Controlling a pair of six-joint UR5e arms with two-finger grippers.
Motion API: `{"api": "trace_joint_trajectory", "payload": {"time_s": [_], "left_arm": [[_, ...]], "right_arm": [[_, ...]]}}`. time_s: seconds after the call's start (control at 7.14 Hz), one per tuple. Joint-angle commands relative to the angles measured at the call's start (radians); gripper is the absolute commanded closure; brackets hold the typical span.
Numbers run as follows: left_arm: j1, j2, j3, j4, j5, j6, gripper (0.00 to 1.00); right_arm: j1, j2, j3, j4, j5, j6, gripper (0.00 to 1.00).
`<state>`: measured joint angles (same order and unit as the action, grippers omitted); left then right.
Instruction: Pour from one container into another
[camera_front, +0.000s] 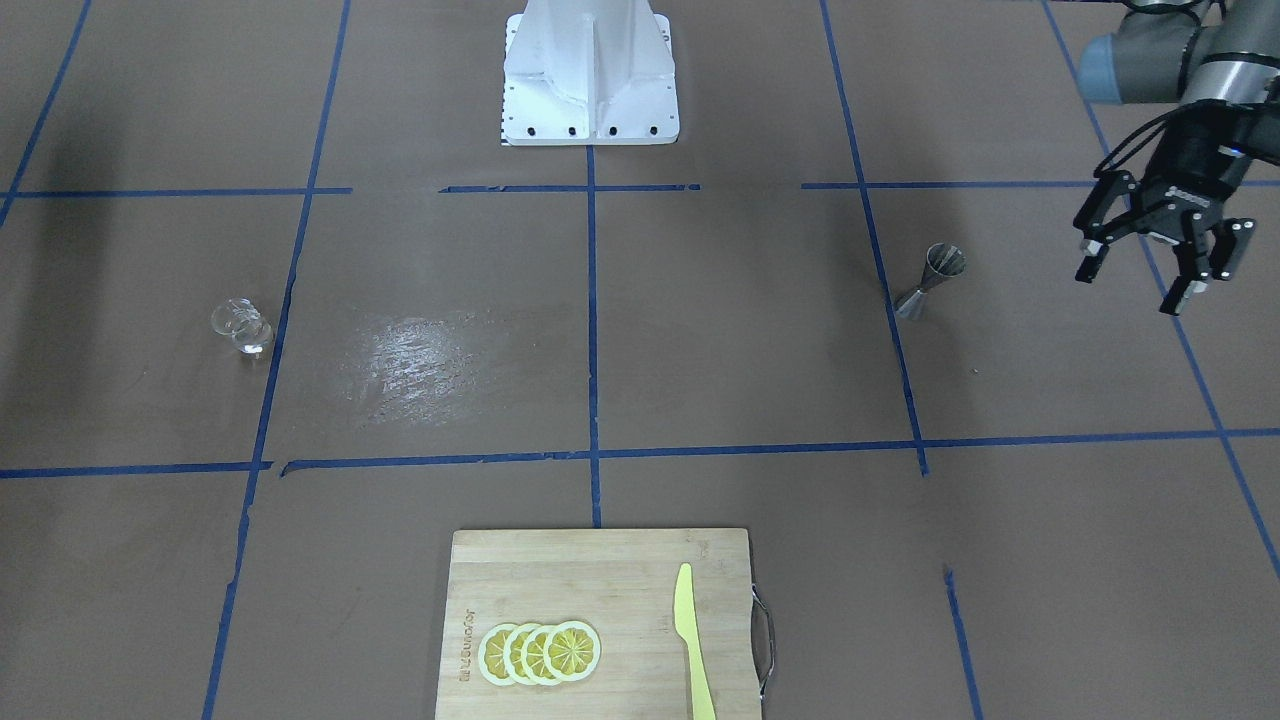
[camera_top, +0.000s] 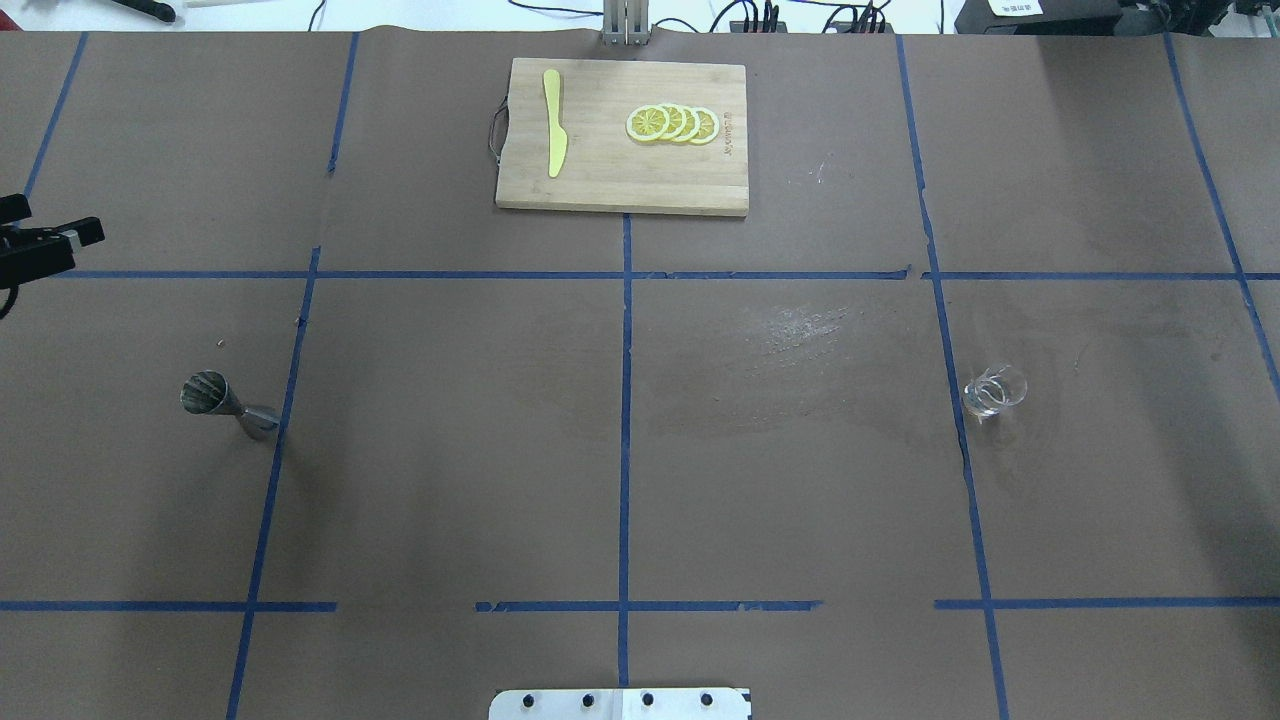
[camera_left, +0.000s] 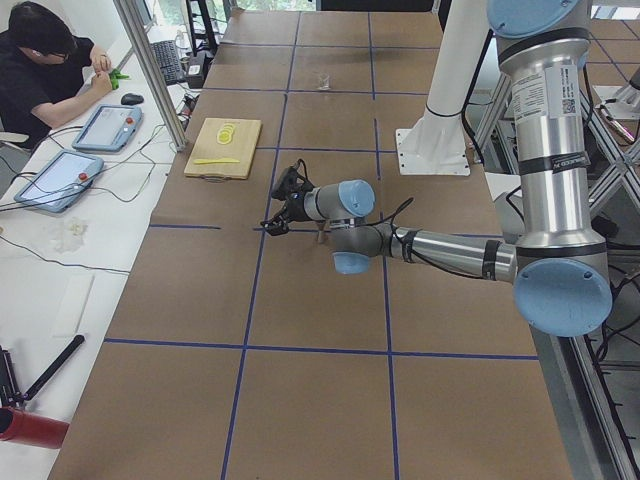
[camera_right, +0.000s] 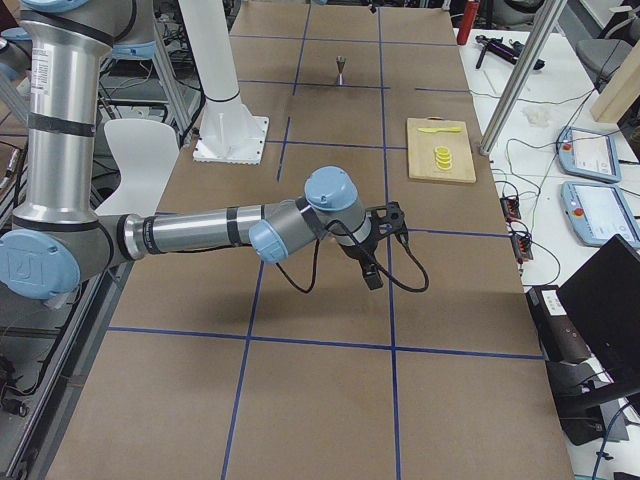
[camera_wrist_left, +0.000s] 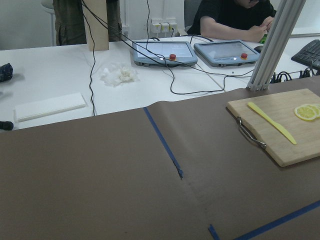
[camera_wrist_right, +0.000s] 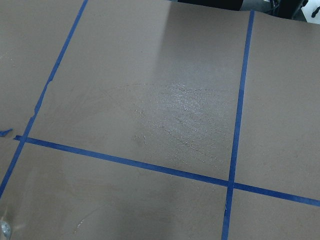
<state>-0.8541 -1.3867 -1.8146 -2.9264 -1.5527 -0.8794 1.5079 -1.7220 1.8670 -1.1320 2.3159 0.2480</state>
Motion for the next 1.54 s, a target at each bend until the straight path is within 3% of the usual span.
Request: {"api": "trace_joint_trajectory", "payload": {"time_s": [0.0, 0.28, 0.56, 0.84, 1.4], "left_arm": [[0.267, 0.012, -0.023, -0.002, 0.364, -0.101, 0.00], [0.448, 0.021, -0.022, 0.000, 0.660, -0.130, 0.00], [0.585, 0.023, -0.008, 0.000, 0.846, -0.153, 0.00], [0.625, 0.020, 0.061, 0.000, 0.919, -0.155, 0.00], [0.699, -0.003, 0.127, -0.003, 0.968, -0.210, 0.00]], "right_arm": [[0.000, -0.001, 0.000, 0.000, -0.001, -0.001, 0.00], [0.000, 0.001, 0.001, 0.000, -0.001, 0.001, 0.00], [0.000, 0.001, 0.000, 0.000, -0.003, 0.001, 0.00], [0.000, 0.002, -0.002, 0.000, -0.003, 0.001, 0.00], [0.000, 0.002, 0.000, 0.000, -0.003, 0.001, 0.00]]}}
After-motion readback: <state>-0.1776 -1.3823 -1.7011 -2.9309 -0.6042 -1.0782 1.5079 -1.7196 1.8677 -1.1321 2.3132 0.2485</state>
